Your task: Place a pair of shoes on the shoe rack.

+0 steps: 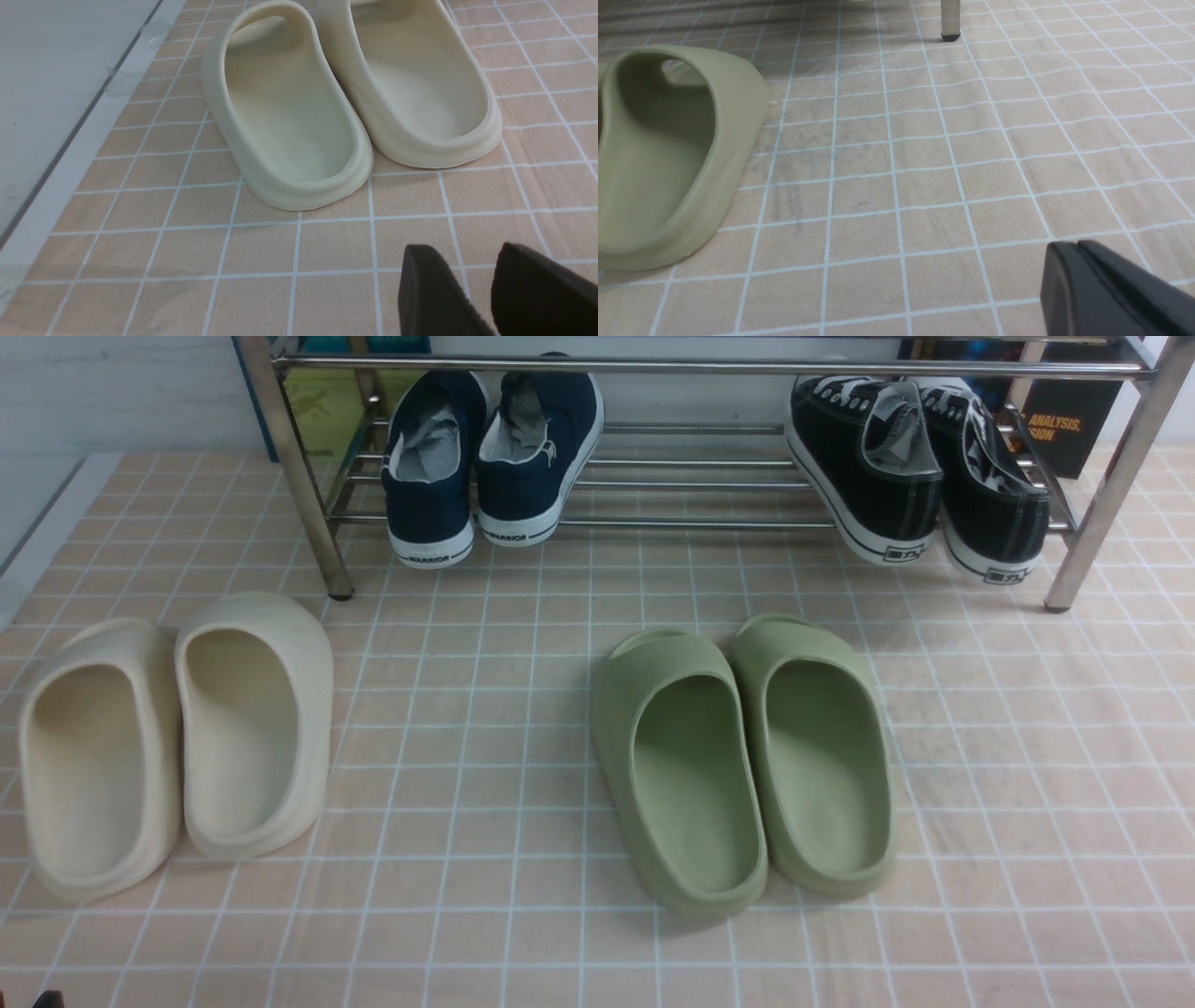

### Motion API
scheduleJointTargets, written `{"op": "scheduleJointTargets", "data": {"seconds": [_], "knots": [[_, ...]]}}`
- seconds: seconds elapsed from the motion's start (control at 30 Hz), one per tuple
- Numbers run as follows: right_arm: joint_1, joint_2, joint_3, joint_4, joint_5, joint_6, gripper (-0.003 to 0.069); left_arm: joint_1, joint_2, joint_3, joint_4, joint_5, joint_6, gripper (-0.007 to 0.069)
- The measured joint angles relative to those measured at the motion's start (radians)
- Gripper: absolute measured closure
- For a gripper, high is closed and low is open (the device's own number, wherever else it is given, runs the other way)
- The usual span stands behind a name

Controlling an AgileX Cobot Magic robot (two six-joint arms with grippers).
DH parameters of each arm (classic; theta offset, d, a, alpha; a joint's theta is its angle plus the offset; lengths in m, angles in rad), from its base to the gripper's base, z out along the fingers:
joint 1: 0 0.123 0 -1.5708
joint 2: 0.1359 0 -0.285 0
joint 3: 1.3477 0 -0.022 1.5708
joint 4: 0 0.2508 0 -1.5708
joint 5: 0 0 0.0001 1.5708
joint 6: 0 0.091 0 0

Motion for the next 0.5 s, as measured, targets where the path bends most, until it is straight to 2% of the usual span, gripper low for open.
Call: {"op": "scheduleJointTargets", "data": {"seconds": [0.5], "knots": [[0.0,0.0,0.0,0.0,0.0,0.001,0.0652,0.0,0.0,0.0,0.0,0.0,0.0,0.0386]]}}
